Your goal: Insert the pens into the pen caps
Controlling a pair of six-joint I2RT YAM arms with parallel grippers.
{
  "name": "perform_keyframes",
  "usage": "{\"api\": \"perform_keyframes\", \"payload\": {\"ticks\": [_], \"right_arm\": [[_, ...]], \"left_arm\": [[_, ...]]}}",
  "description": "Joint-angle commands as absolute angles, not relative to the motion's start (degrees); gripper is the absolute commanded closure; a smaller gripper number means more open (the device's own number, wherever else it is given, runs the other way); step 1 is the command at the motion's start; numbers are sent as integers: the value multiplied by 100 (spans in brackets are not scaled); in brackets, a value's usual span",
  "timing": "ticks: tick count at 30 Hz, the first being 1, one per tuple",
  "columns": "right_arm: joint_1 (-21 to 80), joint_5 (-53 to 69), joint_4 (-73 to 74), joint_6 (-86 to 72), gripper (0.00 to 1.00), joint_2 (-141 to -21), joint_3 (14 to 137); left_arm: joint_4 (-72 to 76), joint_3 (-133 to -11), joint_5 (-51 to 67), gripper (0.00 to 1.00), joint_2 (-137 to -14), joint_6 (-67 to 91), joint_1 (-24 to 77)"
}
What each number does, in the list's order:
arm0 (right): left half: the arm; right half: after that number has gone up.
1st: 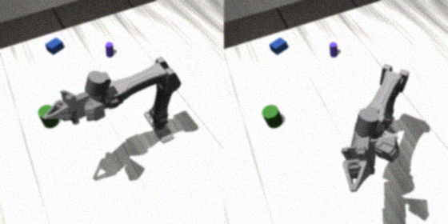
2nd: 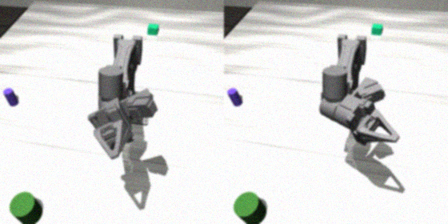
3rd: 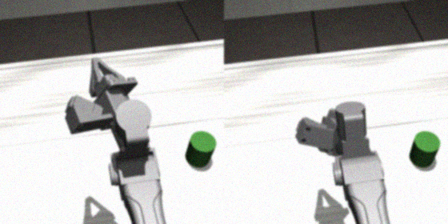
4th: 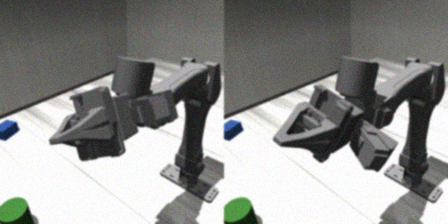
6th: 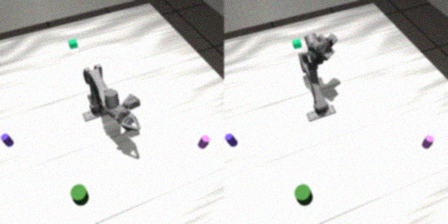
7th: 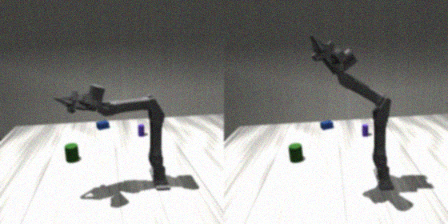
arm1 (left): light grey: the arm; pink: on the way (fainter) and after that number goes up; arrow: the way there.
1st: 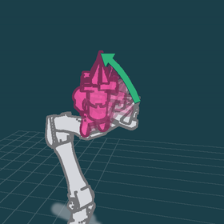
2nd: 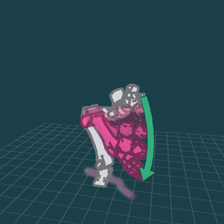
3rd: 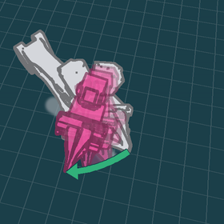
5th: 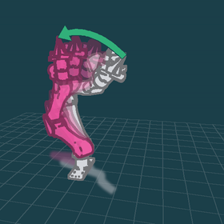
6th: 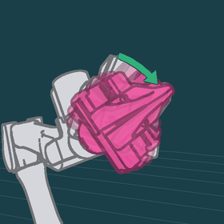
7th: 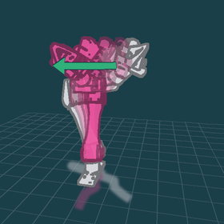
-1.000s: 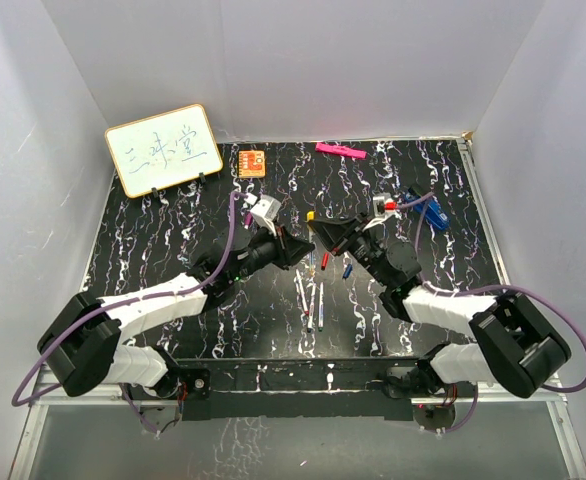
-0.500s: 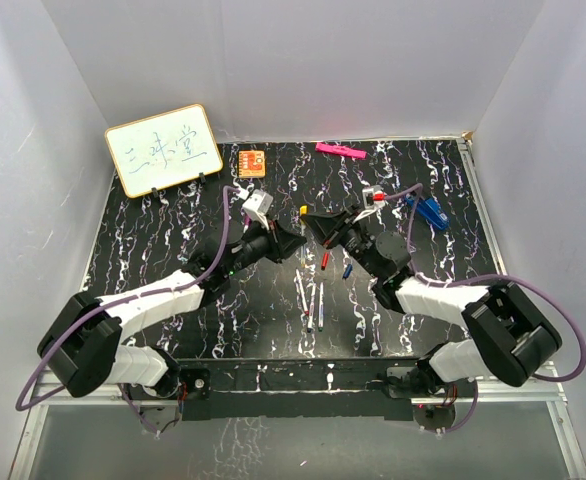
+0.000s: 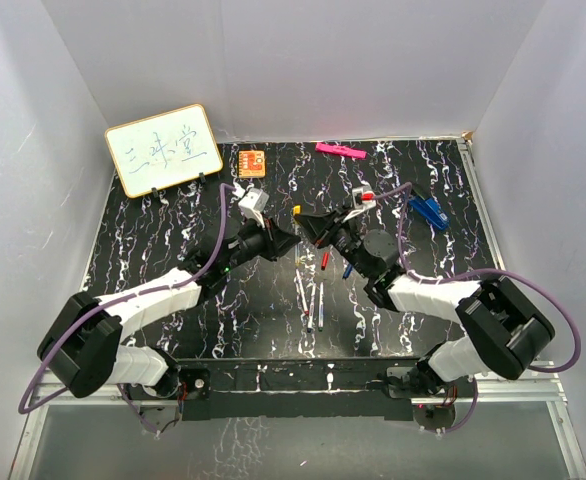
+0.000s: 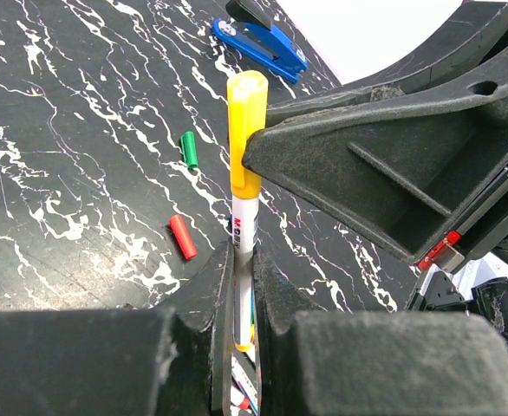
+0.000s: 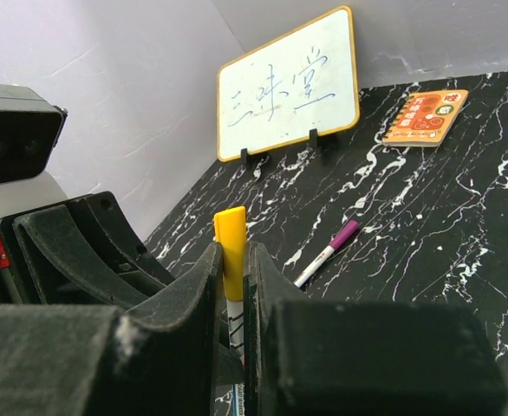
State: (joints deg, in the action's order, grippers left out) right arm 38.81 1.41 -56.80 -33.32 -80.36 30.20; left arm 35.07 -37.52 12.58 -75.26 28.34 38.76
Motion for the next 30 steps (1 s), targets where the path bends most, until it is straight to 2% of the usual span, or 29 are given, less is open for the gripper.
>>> {"api": "perform_keyframes", "payload": {"ticks": [1, 5, 7, 12, 15, 18, 22, 30], "right_arm": [[4211, 518, -4197, -3195, 100, -8223, 3164], [4218, 9, -4009, -2903, 99, -8088, 3701], [4212, -337, -3983, -2733, 94, -7907, 3940], [4215, -1236, -3980, -2229, 89, -7266, 4289], [4213, -1651, -3733, -1935, 71, -6859, 4379], [4213, -1996, -3267, -1781, 36, -6641, 4447], [4215, -2369, -2955, -1690, 3, -6360, 4282], [4194, -2708, -2883, -1781, 2, -6047, 3929]], "left_arm": [[4566, -4417, 757, 100, -7286, 2751, 3639], [3811, -4292, 853, 100, -7372, 2828, 3639], [3484, -4147, 888, 100, -7418, 2906, 3634], [2854, -3775, 886, 100, -7598, 3095, 3640], [2466, -3783, 654, 100, -7698, 3021, 3639], [2074, -3972, 273, 100, -7810, 2846, 3603], [1668, -4291, 127, 100, -8131, 2644, 3394], [501, -5264, -355, 100, -8901, 2042, 3189]]}}
